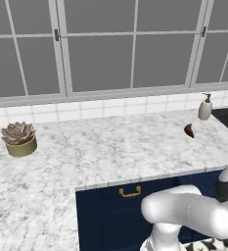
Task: Pick the pizza cutter from the drawer and place it on the counter.
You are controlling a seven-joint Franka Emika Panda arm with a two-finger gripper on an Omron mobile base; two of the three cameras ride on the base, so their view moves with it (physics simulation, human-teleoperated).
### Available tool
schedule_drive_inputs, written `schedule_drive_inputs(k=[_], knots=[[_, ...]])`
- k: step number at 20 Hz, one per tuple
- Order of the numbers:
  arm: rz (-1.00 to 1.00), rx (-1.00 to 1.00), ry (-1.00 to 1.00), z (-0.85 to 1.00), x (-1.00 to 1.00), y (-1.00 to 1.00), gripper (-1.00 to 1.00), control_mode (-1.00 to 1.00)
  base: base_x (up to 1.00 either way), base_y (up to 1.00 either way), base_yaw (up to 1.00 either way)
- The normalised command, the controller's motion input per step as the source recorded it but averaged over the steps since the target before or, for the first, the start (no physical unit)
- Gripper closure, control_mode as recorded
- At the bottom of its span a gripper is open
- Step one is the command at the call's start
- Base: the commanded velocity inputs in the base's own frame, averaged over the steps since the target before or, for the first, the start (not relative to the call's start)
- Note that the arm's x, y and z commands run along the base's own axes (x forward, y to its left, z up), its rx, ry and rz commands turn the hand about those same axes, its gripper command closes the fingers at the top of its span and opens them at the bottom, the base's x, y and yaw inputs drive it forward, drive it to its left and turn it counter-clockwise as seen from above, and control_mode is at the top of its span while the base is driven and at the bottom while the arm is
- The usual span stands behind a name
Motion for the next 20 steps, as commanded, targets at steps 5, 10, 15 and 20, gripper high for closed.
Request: schedule_drive_inputs(k=[5,10,15,20], knots=[[-0.01,0.00,-0.15,0.50,0.09,0.53,1.00,-1.00,0.00,0.00,0.00],[0.04,0.05,-0.15,0.19,0.69,0.64,1.00,-1.00,0.00,0.00,0.00],[0.11,0.00,0.01,0.00,1.00,0.96,1.00,-1.00,0.00,0.00,0.00],[0.14,0.00,0.05,-0.10,1.00,1.00,1.00,-1.00,0.00,0.00,0.00]])
